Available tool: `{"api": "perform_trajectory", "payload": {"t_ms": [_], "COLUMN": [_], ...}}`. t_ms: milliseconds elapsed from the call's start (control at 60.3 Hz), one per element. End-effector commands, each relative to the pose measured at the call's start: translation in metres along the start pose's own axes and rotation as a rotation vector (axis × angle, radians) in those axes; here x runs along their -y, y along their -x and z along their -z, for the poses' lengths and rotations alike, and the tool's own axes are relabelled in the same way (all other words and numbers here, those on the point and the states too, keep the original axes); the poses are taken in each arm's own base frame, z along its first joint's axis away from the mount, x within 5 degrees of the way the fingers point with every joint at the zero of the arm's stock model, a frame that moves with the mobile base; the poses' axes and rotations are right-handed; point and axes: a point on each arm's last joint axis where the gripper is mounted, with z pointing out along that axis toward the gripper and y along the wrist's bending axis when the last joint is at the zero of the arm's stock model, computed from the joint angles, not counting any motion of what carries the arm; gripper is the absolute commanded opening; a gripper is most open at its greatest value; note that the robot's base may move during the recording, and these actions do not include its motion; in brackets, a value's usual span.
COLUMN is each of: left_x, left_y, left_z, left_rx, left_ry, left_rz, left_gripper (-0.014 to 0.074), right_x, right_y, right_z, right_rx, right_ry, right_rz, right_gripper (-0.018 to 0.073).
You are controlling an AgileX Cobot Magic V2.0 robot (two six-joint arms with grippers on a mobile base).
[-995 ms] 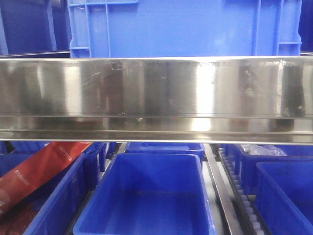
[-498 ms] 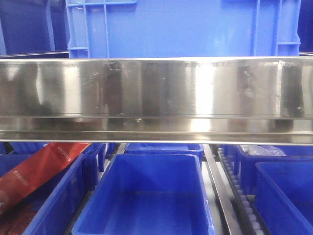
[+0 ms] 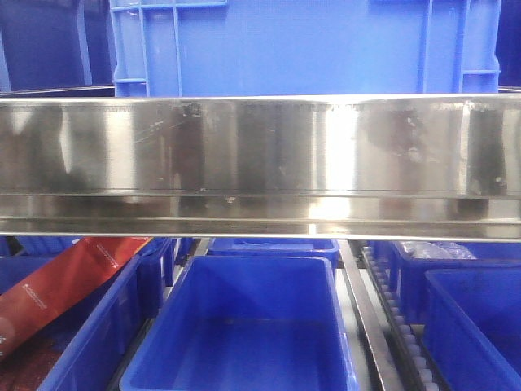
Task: Place cylindrical capacitor in blue bin on shelf
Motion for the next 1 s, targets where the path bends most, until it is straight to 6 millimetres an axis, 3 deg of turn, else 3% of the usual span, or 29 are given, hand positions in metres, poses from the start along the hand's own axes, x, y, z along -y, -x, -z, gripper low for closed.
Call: {"api": "perform_trajectory", "payload": {"t_ms": [0,166,315,514,730,879,979], "left_x": [0.0,0.0,0.0,0.0,0.0,0.0,0.0], "left_y": [0.002,0.002,0.002,0.002,0.002,0.002,0.002], "left_z": [0.001,0.001,0.001,0.001,0.001,0.001,0.001], "left_rx": [0.022,0.022,0.022,0.022,0.022,0.022,0.022], "left_ry": [0.002,0.002,0.002,0.002,0.002,0.002,0.002], "left_rz": [0.014,0.014,0.014,0.014,0.014,0.014,0.014], "left_gripper": [-0.0111,-0.0111,-0.0111,-0.0111,-0.0111,-0.0111,-0.0111], "right_x": [0.001,0.004,0.014,0.018,0.017,0.018,0.018], "right_y": [0.002,-0.001,-0.015,-0.062,-0.117,-0.137,-0.135], "right_z": [0.001,0.005,0.022,0.039,0.041,0.039,0.039], "right_rx": [0.027,-0.005,0.017,0.033,0.032,-0.002,0.028], "right_ry": [-0.01,-0.045,-0.195,-0.331,-0.343,-0.344,-0.349], "right_rz": [0.009,0.054,0.047,0.009,-0.002,-0.009,-0.003], "right_gripper": [-0.0162,-0.0162,-0.0162,-0.0162,-0.0162,-0.0162,-0.0162]}}
